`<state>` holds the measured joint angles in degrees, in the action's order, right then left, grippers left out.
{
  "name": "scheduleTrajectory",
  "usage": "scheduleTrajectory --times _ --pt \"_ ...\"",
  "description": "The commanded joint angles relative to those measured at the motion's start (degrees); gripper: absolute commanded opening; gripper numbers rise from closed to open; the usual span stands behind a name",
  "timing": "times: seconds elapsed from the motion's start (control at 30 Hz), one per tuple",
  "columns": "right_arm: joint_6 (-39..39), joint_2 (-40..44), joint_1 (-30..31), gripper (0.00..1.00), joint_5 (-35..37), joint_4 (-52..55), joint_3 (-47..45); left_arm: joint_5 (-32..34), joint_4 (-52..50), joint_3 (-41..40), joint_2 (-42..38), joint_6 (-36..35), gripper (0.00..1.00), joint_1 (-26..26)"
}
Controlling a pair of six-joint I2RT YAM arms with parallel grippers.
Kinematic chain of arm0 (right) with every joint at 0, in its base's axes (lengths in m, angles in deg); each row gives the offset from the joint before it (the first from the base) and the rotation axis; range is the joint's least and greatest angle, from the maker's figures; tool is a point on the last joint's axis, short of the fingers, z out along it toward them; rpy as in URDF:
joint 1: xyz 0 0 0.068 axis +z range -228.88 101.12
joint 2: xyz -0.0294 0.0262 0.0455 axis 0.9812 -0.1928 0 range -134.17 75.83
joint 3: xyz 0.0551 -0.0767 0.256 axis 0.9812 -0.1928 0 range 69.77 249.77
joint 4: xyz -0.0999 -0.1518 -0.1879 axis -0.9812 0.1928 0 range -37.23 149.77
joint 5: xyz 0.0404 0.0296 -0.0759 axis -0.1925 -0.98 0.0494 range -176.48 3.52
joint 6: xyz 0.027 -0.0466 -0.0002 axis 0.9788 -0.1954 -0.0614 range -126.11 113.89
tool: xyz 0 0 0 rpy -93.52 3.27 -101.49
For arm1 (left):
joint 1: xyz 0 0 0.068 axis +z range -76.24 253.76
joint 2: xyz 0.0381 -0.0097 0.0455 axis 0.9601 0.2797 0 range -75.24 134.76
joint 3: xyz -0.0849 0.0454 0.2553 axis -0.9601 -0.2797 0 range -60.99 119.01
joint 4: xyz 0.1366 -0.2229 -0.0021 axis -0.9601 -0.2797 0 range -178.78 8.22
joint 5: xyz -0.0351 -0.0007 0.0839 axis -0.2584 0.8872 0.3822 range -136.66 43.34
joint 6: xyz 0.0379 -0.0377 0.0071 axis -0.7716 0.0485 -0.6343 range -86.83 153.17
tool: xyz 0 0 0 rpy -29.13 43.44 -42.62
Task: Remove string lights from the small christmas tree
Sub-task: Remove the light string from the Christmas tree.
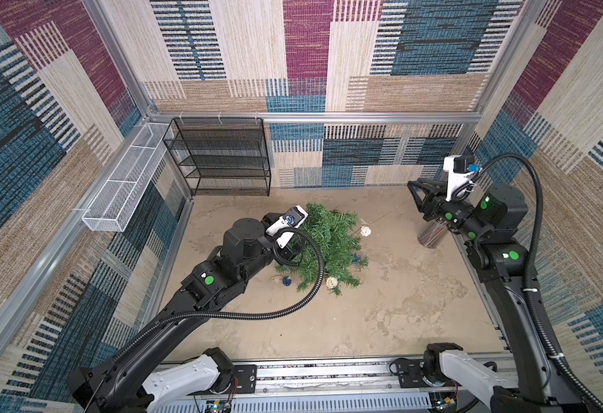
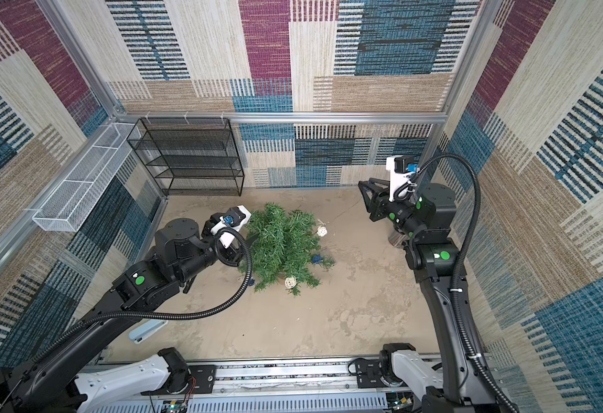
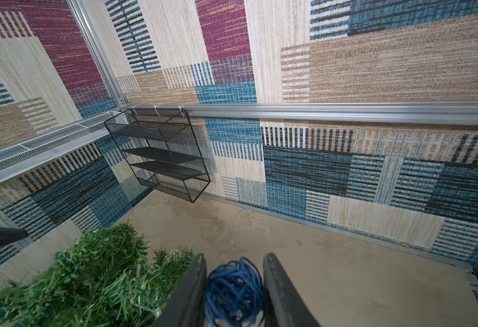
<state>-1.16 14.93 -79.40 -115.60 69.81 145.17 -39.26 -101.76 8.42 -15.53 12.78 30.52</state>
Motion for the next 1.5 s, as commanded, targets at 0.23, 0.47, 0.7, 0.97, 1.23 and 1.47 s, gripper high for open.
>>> scheduleTrajectory --times 0.23,0.47,0.7,0.97,1.23,1.47 --pt "9.94 -8.32 -1.95 0.36 -10.49 -14.95 9.65 -2.09 -0.53 8.76 3.75 -4.57 0.71 0.00" --pt "14.26 -13.80 1.65 0.36 -13.23 -21.08 15.83 -6.91 -1.55 15.76 9.12 -10.19 0.71 0.08" --pt "21.04 -18.97 2.57 0.36 -15.49 -32.37 18.47 -15.07 -3.43 24.05 18.40 -14.82 0.72 0.62" --pt "27.61 -25.20 4.50 0.36 -17.98 -41.62 22.21 -20.95 -2.59 33.01 28.24 -14.31 0.73 1.92" --pt "30.96 -29.50 6.12 0.36 -19.42 -45.56 25.96 -26.37 -3.80 40.96 37.06 -12.29 0.73 2.73" --pt "31.56 -31.38 8.02 0.36 -19.74 -46.84 26.56 -31.45 -3.47 44.74 41.42 -9.69 0.72 2.81"
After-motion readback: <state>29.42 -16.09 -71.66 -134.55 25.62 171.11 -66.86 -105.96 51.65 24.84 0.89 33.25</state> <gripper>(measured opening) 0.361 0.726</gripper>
